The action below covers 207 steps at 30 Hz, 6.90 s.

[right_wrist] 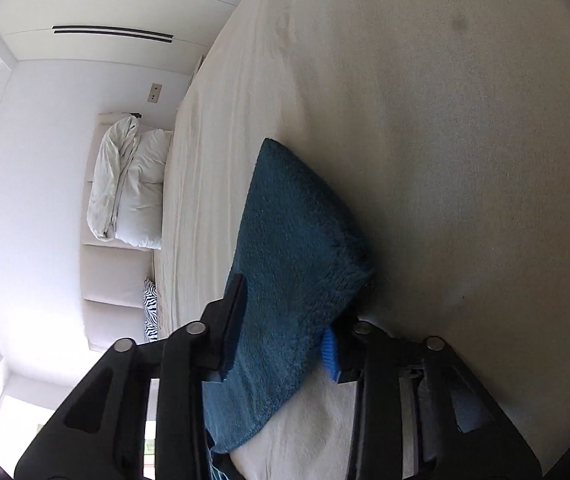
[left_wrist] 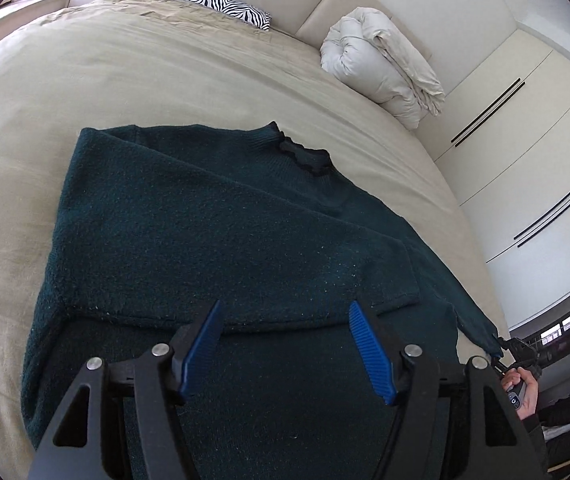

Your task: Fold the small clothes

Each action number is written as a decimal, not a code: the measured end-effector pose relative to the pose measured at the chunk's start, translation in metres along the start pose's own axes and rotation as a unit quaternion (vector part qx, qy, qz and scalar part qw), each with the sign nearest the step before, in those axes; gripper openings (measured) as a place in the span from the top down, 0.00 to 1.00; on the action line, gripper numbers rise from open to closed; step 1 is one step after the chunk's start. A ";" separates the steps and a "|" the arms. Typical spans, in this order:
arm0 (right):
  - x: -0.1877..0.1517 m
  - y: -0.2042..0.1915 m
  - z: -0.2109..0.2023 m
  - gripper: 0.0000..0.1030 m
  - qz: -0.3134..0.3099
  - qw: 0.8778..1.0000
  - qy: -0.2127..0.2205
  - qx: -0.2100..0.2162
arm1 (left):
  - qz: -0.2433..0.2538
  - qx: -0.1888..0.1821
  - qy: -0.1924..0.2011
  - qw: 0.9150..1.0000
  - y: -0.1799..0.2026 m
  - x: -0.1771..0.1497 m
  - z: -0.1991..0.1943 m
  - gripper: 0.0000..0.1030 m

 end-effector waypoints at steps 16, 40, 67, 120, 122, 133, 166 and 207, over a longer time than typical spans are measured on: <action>-0.376 -0.248 0.018 0.93 -0.626 0.777 -0.071 -0.015 | -0.065 -0.104 -0.010 0.992 0.011 0.007 0.005 0.25; -0.414 -0.103 -0.004 0.42 -0.499 0.825 -0.255 0.068 | -0.030 -0.093 -0.129 0.987 0.087 0.001 0.095 0.91; -0.364 -0.074 -0.006 0.42 -0.369 0.878 -0.271 0.139 | -0.020 0.017 -0.060 0.998 -0.052 0.058 0.053 0.89; -0.228 -0.182 0.154 0.51 -0.196 0.937 -0.265 0.117 | 0.001 -0.057 0.020 0.998 -0.086 0.065 0.060 0.80; -0.212 -0.171 0.125 0.51 -0.202 0.944 -0.238 0.107 | -0.006 -0.064 0.018 0.998 -0.087 0.066 0.059 0.80; -0.216 -0.071 -0.075 0.49 -0.283 0.925 -0.235 0.100 | -0.055 -0.040 0.065 0.996 -0.078 -0.005 -0.101 0.26; -0.260 0.043 -0.189 0.49 -0.383 0.879 -0.282 -0.012 | -0.099 -0.014 -0.118 0.988 -0.070 -0.231 -0.182 0.52; -0.270 0.052 -0.187 0.94 -0.395 0.844 -0.360 -0.048 | -0.079 -0.047 -0.134 0.987 -0.065 -0.234 -0.186 0.93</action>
Point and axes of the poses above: each gripper's, at about its wrist camera, not at the fingertips, and z roughly the way its jaws point, y to its right, x to its top, the point moved 4 cm from there along z, roughly the way its jaws point, and after that the axes turned 5 degrees about -x, right-handed, at the moved point
